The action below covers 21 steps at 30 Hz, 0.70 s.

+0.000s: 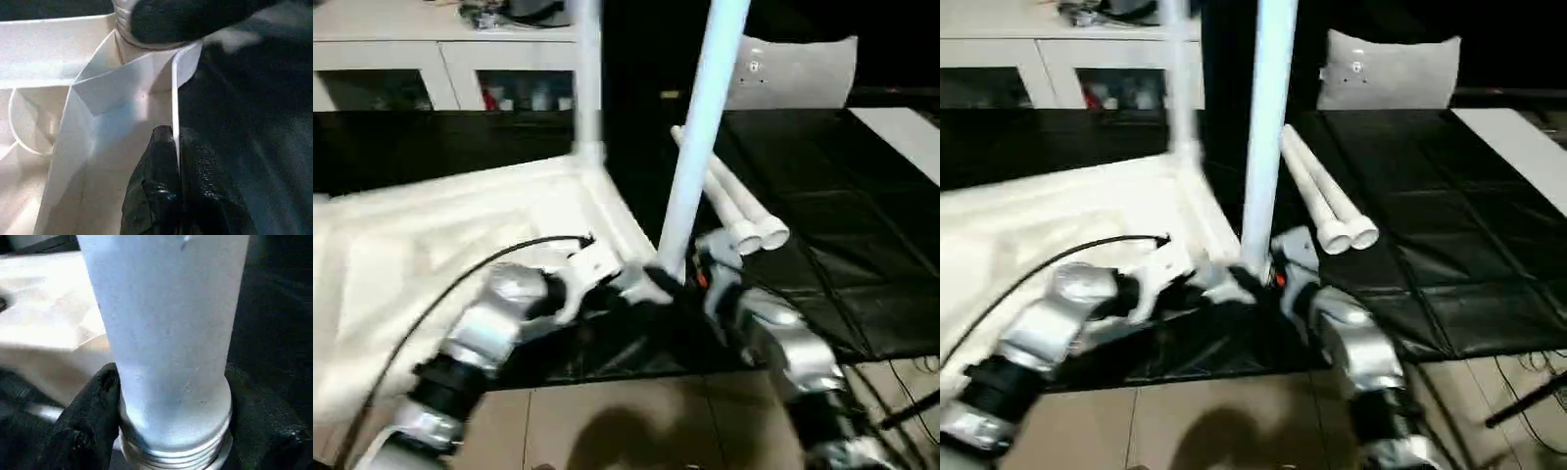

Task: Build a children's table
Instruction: Rotate leg to tighten

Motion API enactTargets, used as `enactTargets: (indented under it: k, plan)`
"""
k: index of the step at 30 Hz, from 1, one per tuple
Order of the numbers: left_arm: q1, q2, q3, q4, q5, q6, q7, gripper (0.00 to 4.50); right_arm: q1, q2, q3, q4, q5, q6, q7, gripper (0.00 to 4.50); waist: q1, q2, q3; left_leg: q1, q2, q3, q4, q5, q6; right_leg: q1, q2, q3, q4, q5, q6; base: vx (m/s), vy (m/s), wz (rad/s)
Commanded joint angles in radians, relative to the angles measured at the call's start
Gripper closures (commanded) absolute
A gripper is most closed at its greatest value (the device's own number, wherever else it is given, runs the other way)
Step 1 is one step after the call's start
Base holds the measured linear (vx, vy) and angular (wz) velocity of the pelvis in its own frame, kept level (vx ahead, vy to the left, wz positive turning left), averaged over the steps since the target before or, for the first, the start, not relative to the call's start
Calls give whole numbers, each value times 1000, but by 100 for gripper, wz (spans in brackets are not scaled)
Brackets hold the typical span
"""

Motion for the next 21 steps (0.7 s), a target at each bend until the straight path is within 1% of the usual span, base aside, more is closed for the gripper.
enactTargets:
  k: [1,2,3,4,5,7,8,9,12,13,15,16,17,18,19,20,21]
  plan:
    - [-18,-56,-5,-98,-18,39,36,450,-21,73,11,53,25,50,-55,175,3,8,-55,22,33,-22,-82,-352,-39,24,-62,31,-96,-340,-181,0,0,0]
    - [-18,-79,-8,-130,-19,77,58,450,-38,95,1,75,23,35,-89,175,3,11,-55,23,32,-22,-82,-348,-39,23,-63,31,-96,-326,-186,0,0,0]
    - [-17,-85,-16,-146,-20,87,59,450,-47,105,-8,89,27,21,-97,175,3,11,-57,19,30,-21,-81,-336,-37,27,-63,30,-95,-304,-190,0,0,0]
    - [-16,-83,-20,-150,-18,85,60,450,-50,108,-12,94,28,18,-102,140,4,9,-58,17,30,-21,-80,-322,-31,28,-62,30,-95,-285,-187,0,0,0]
    - [-14,-79,-28,-155,-11,79,59,450,-54,114,-20,101,30,13,-108,140,5,10,-60,17,30,-20,-80,-312,-28,30,-61,30,-94,-268,-188,0,0,0]
    - [-14,-67,-38,-152,-5,59,48,450,-61,119,-32,109,35,4,-106,100,7,12,-63,15,30,-18,-77,-274,-16,33,-60,31,-88,-187,-199,0,0,0]
    - [-14,-61,-39,-150,-2,53,46,450,-63,117,-29,108,29,-3,-101,97,9,13,-64,15,30,-18,-77,-262,-13,35,-59,30,-86,-165,-203,0,0,0]
    - [-15,-54,-40,-148,0,53,45,450,-63,114,-24,106,24,-12,-95,92,10,13,-65,15,30,-16,-77,-241,-7,37,-58,30,-84,-123,-211,0,0,0]
    - [-20,-26,-45,-138,7,40,35,450,-43,89,-3,75,8,-40,-59,57,19,16,-69,17,31,-15,-74,-192,6,43,-58,27,-76,-33,-230,0,0,0]
    - [-22,-15,-47,-132,9,28,26,450,-31,77,-1,62,8,-54,-38,52,20,18,-68,15,31,-14,-75,-182,11,44,-58,26,-74,-11,-235,0,0,0]
    - [-23,11,-54,-116,12,-6,-3,450,-7,49,2,38,6,-84,-3,37,26,17,-67,17,33,-14,-75,-187,13,45,-59,25,-77,-16,-231,0,0,0]
    - [-23,27,-60,-107,14,-28,-23,450,6,33,1,25,6,-104,19,37,26,17,-67,17,33,-13,-75,-192,13,44,-59,26,-77,-21,-231,0,0,0]
    - [-23,37,-63,-102,15,-41,-35,450,14,24,1,17,6,-116,32,24,28,17,-67,19,34,-13,-76,-198,13,44,-58,27,-77,-28,-228,0,0,0]
    - [-24,52,-65,-88,17,-63,-50,450,28,1,1,-1,13,-132,66,7,34,18,-65,20,33,-14,-77,-213,10,43,-59,26,-80,-53,-223,0,0,0]
    - [-25,60,-66,-79,19,-77,-58,450,37,-13,2,-12,18,-139,87,7,35,17,-64,22,34,-14,-78,-233,3,41,-60,26,-82,-80,-222,0,0,0]
    - [-26,73,-68,-67,17,-99,-75,450,48,-34,4,-28,26,-149,122,4,36,22,-63,22,34,-14,-79,-240,1,41,-60,27,-82,-91,-221,0,0,0]
    - [-27,89,-70,-52,13,-127,-96,450,62,-66,9,-48,33,-158,169,2,37,18,-61,22,35,-14,-81,-258,-1,41,-60,27,-85,-115,-214,0,0,0]
